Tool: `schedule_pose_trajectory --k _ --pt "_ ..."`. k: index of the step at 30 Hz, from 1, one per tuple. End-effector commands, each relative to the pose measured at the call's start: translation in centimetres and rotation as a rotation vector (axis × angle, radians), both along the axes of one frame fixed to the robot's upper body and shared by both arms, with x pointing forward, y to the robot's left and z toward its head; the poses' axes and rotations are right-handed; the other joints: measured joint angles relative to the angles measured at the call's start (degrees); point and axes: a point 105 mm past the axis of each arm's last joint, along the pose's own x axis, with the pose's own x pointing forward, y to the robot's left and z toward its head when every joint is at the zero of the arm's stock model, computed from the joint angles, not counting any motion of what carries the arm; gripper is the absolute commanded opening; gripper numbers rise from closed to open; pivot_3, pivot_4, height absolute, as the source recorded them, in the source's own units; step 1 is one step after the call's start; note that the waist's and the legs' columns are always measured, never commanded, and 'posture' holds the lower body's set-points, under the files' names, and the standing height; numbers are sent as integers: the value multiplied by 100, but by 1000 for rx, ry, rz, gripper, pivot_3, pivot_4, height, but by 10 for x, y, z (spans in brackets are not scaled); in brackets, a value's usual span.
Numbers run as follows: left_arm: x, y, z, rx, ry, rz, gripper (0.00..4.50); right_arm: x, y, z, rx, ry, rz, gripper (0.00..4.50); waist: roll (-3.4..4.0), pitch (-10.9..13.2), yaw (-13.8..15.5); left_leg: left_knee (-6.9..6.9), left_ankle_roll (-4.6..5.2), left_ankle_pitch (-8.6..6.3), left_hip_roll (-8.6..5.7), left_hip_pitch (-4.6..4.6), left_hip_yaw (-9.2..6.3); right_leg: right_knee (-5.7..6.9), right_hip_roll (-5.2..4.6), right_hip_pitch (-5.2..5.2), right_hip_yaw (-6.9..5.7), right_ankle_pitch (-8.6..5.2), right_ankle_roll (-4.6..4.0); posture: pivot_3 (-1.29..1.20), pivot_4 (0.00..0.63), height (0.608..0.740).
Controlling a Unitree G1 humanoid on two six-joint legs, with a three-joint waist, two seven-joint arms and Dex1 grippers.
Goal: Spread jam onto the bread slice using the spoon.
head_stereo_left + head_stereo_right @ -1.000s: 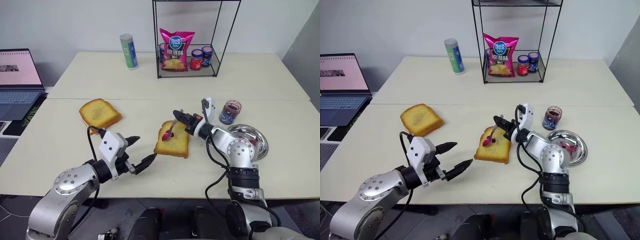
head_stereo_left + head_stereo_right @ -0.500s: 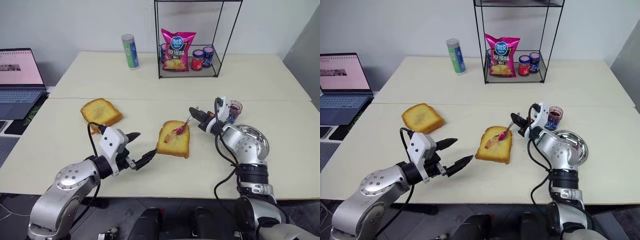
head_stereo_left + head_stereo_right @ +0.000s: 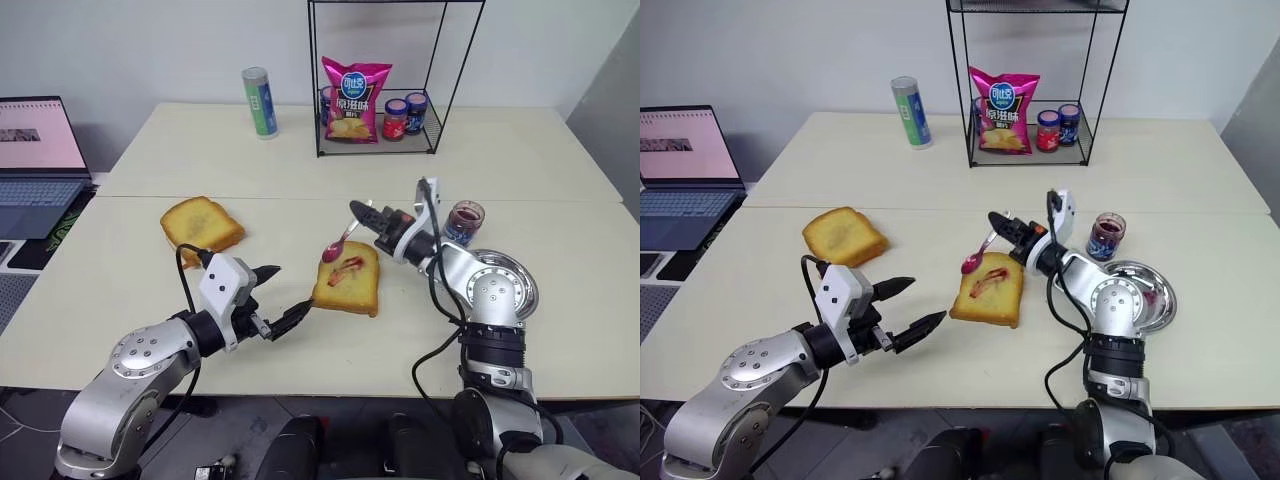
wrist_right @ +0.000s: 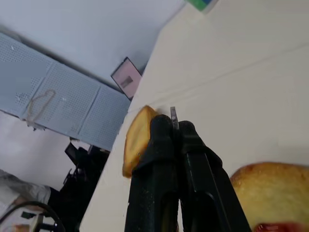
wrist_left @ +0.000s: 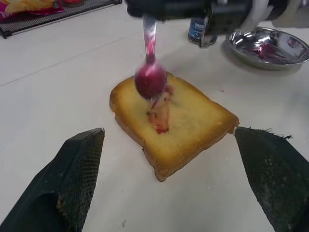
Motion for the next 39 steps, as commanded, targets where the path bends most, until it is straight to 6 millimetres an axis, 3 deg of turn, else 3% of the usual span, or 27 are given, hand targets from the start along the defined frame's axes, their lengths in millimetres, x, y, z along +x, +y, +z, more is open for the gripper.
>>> schedule_pose_trajectory --k 1,7,13,17,21,28,35,39 --pt "0 0 8 9 -41 -16 4500 3 -10 -15 -51 -7 -31 40 1 0 3 0 0 0 0 -2 0 0 0 -1 0 1 -1 0 150 740" --pt "2 -1 8 11 -43 -24 4500 -1 -38 -25 -118 -3 -67 40 0 0 21 1 0 0 0 -2 -4 -1 0 2 -4 -4 7 0 150 740" --pt "3 -2 7 10 -44 -33 4500 -4 -63 -16 -133 -22 -85 40 0 0 28 3 0 0 -1 -3 -4 -6 -2 4 -3 -7 14 0 150 740" --pt "3 -1 8 12 -45 -36 4500 -4 -59 1 -84 -55 -61 40 0 0 21 0 0 0 1 -4 -4 -7 -2 4 -4 -7 15 0 150 740" --pt "3 -1 9 15 -47 -44 4500 -3 -38 26 31 -90 -13 40 1 1 -6 -1 0 0 2 -11 -2 -7 -2 -4 -3 -4 9 0 150 740" --pt "2 0 13 22 -52 -54 4500 2 -29 23 53 -69 -23 40 1 1 15 -4 0 0 0 -15 -5 -10 -2 -5 -7 1 -1 0 150 740" --pt "9 -2 33 99 -36 -170 4500 -17 -54 85 59 -290 -13 40 4 3 22 1 0 0 -3 -24 -14 -10 -1 -9 -13 -1 6 0 150 740" --pt "17 -17 51 100 -61 -286 4500 -31 -77 113 33 -388 -84 40 3 3 17 -2 0 0 -2 -26 -17 -11 0 -10 -17 -3 9 0 150 740"
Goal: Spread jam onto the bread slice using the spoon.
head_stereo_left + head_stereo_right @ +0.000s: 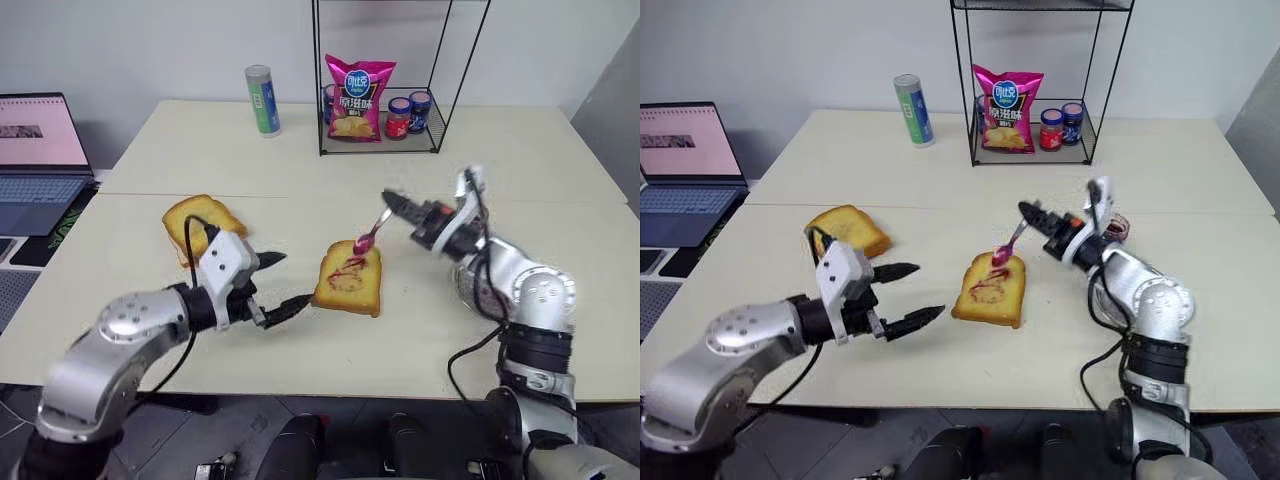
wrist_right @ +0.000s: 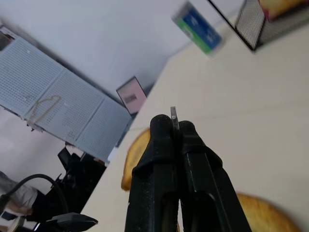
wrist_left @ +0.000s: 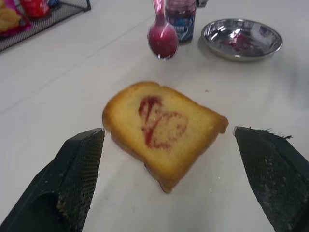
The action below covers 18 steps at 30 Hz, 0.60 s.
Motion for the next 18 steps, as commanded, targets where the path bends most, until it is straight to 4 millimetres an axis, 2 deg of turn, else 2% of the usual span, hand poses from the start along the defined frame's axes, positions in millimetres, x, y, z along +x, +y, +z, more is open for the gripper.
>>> schedule_pose_trajectory --k 1,5,8,12,14,18 --pt "2 -14 13 2 -13 -108 4500 -18 -15 32 8 -115 -35 40 0 0 1 1 0 0 0 0 0 0 0 0 -1 0 0 0 150 740" --pt "11 -53 19 36 -53 -292 4500 -34 -53 37 -112 -151 -202 40 0 0 4 2 1 0 -5 -15 -3 -8 -2 0 -4 4 -7 0 150 740" --pt "11 -90 14 43 -74 -466 4500 -39 -111 17 -242 -81 -452 40 0 -1 158 11 5 1 -16 -35 -12 -25 -8 -1 -15 9 3 0 150 740" --pt "14 -110 8 47 -94 -550 4500 -44 -153 -1 -242 -17 -637 40 -2 0 86 12 33 -13 -20 -38 24 -66 -9 8 12 25 28 0 150 740" --pt "14 -121 2 53 -100 -581 4500 -47 -176 -18 -241 23 -736 40 -1 1 -4 10 34 -14 -14 -37 42 -61 -12 -1 22 25 29 0 150 740" --pt "16 -131 -4 49 -103 -596 4500 -52 -192 -42 -227 61 -786 40 0 0 -12 10 34 -13 -7 -32 30 -48 -7 2 14 25 28 0 150 740"
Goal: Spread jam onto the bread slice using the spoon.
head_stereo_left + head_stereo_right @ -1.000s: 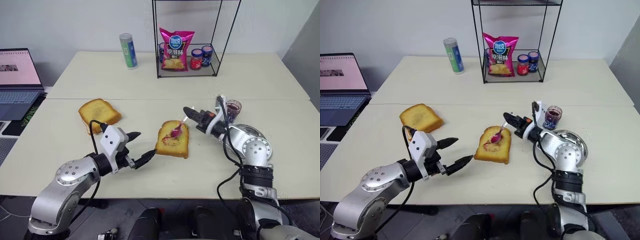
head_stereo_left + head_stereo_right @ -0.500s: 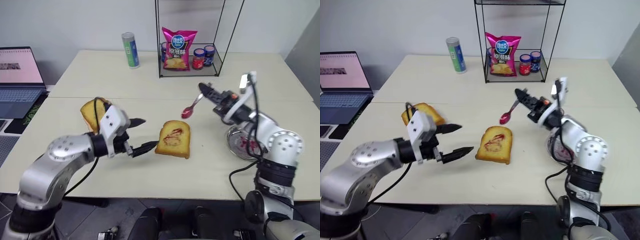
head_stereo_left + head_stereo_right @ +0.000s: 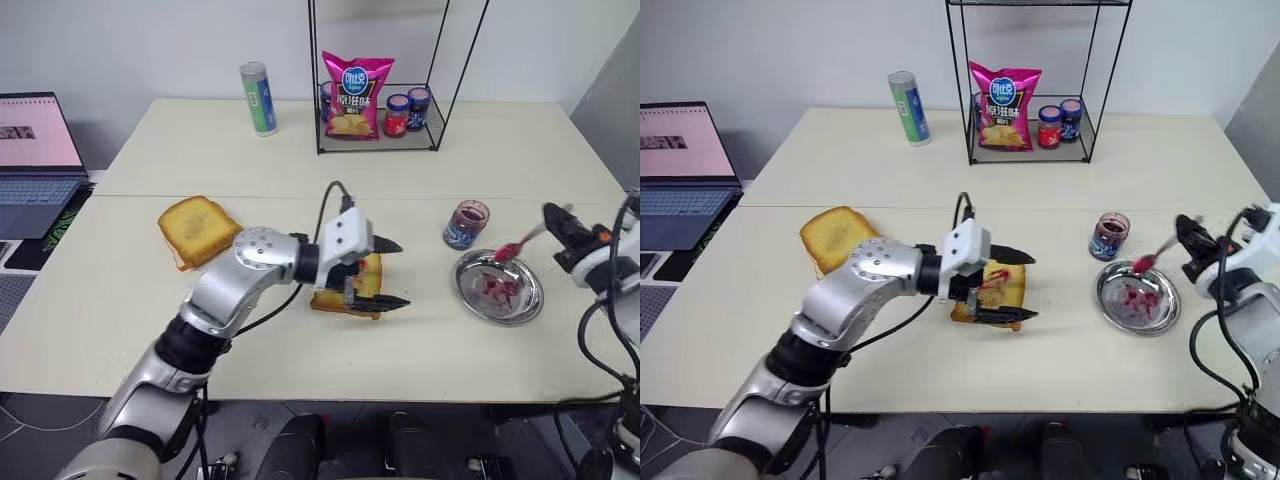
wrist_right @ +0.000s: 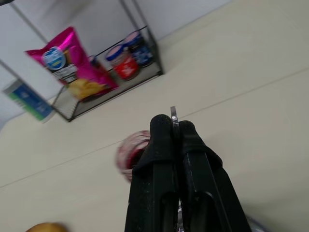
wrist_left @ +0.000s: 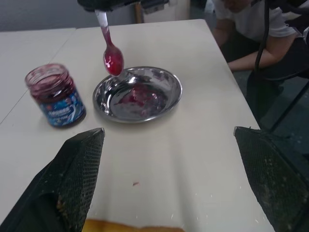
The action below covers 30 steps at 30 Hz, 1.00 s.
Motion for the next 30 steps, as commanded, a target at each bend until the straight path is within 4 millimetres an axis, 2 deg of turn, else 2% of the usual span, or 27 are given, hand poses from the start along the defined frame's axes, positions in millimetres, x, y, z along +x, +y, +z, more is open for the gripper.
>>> schedule_pose_trajectory --k 1,7,9,13,18,19,21,24,26,28,30 --pt "1 -7 1 -4 -39 -19 4500 -3 -14 -5 18 -53 -46 40 1 1 -12 0 0 0 0 1 1 2 1 0 1 0 0 0 150 740" --pt "4 -11 -2 -14 -40 -4 4500 1 -36 -46 73 6 -67 40 2 0 6 14 16 11 -6 4 5 -2 4 10 2 6 25 0 150 740" --pt "5 -10 -2 -13 -41 3 4500 3 -40 -54 67 20 -71 40 2 -1 5 15 18 13 -6 6 7 -1 3 10 4 8 26 0 150 740" --pt "6 -8 -2 -13 -44 14 4500 6 -44 -56 64 13 -76 775 4 -1 12 15 16 14 -6 7 4 0 4 11 4 14 19 0 150 740" --pt "7 -6 -1 -13 -44 21 4500 7 -47 -55 64 5 -82 2055 5 -2 7 14 16 14 -6 7 6 0 3 10 6 19 9 0 150 740" --pt "7 -6 -1 -12 -43 22 4500 6 -48 -54 66 1 -89 2113 5 -2 9 14 16 14 -6 7 5 0 3 10 7 20 9 0 150 740" --pt "7 -6 -1 -12 -43 23 4500 5 -52 -52 65 -4 -100 2780 5 -2 12 15 15 15 -6 7 4 1 3 10 7 20 9 0 150 740" --pt "7 -6 -1 -13 -42 23 4500 3 -55 -48 61 -12 -112 3519 5 -2 12 15 15 15 -7 7 4 1 3 11 8 20 9 0 150 740" --pt "8 -5 0 -11 -43 26 4500 2 -60 -43 52 -26 -126 3958 6 -3 11 15 15 15 -7 7 6 1 3 11 7 20 9 0 150 740" --pt "10 0 2 -8 -45 39 4500 1 -64 -25 5 -59 -137 4474 7 -3 11 15 15 15 -7 7 5 2 3 11 7 20 9 0 150 740" --pt "14 9 5 -5 -42 66 4500 3 -60 -9 -76 -67 -97 4474 9 -4 1 15 15 16 -7 7 8 4 3 10 7 20 8 0 150 740"
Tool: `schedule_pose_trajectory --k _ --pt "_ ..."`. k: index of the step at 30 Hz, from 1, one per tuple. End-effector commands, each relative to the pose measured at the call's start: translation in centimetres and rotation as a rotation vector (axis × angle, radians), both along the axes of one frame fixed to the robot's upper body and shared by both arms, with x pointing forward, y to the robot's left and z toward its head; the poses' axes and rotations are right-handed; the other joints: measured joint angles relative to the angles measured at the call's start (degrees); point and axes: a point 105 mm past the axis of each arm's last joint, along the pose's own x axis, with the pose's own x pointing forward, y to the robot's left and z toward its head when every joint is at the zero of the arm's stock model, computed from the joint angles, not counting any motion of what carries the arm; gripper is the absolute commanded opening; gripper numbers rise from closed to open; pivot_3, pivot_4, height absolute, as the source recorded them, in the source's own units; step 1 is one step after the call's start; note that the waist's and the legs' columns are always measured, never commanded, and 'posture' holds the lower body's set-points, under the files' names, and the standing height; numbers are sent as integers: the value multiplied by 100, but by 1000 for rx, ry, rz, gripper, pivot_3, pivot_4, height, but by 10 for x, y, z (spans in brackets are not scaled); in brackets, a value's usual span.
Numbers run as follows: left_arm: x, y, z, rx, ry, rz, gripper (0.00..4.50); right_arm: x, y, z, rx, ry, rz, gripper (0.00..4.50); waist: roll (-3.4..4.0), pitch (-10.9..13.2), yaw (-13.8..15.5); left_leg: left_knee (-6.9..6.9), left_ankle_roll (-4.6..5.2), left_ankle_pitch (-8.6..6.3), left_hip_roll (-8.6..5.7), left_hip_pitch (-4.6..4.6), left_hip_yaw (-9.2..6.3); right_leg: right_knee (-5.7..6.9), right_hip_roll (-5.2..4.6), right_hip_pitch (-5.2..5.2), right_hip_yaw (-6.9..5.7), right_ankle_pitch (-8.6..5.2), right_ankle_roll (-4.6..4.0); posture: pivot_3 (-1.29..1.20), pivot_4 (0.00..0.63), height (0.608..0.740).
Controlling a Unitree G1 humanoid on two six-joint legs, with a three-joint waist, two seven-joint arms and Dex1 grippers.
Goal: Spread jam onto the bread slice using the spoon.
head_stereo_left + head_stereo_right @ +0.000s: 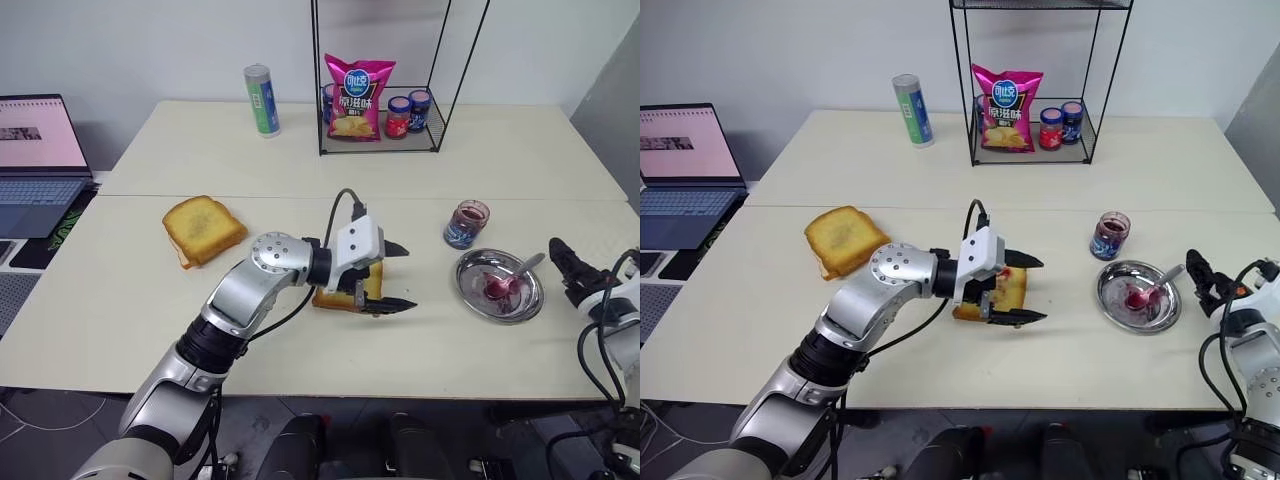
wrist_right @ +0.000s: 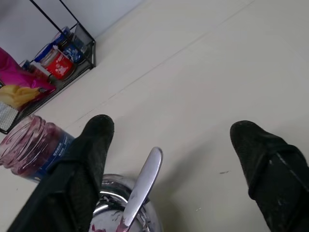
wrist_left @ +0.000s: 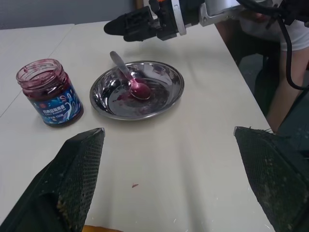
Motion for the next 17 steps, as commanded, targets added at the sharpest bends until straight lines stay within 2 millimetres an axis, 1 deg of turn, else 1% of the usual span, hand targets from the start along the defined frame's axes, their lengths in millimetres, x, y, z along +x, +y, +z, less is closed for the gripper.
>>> schedule_pose_trajectory --k 1,2,4,6,8,10,12,14,15,17 --pt "7 17 18 -21 -34 49 4500 0 2 50 -187 -76 55 4474 4 -2 -8 0 0 0 0 0 2 1 0 -1 0 0 0 0 150 740" --pt "11 29 22 -22 -22 85 4500 1 15 59 -265 -61 157 4474 6 -2 -11 0 0 0 0 1 3 2 0 -1 0 0 0 0 150 740" --pt "17 49 27 -16 -5 144 4500 -1 38 69 -381 -24 339 4474 8 -1 -44 2 0 0 3 1 5 6 1 -4 -1 -1 1 0 150 740" --pt "21 70 27 10 10 206 4500 -6 56 77 -435 -1 485 4474 6 -2 -59 1 1 0 8 3 3 8 3 -4 -5 -10 16 0 150 740" --pt "25 100 26 43 26 296 4500 -15 77 85 -510 19 652 4474 6 -1 -58 1 1 0 12 3 -10 4 4 3 -9 -11 16 0 150 740" --pt "26 123 29 49 51 367 4500 -22 90 90 -544 37 761 4474 7 -1 -68 0 1 -1 10 2 -7 2 4 1 -9 -11 15 0 150 740" --pt "24 138 30 54 74 414 4500 -28 98 93 -563 48 832 4474 -1 2 -44 0 1 -1 9 -3 -11 -4 2 0 -9 -9 12 0 150 740" --pt "18 165 24 93 98 484 4500 -37 111 89 -594 83 931 4474 -1 2 -8 4 1 -1 5 -6 -14 -12 -1 3 -10 -9 16 0 150 740" --pt "14 175 22 110 105 507 4500 -40 116 86 -601 97 969 4474 -1 2 -1 5 1 -1 3 -7 -13 -15 -4 2 -7 -9 17 0 150 740" --pt "10 184 20 126 115 531 4500 -43 121 84 -601 109 1008 4474 -1 2 -1 2 1 -3 4 -7 -13 -17 -6 1 -7 -8 14 0 150 740"
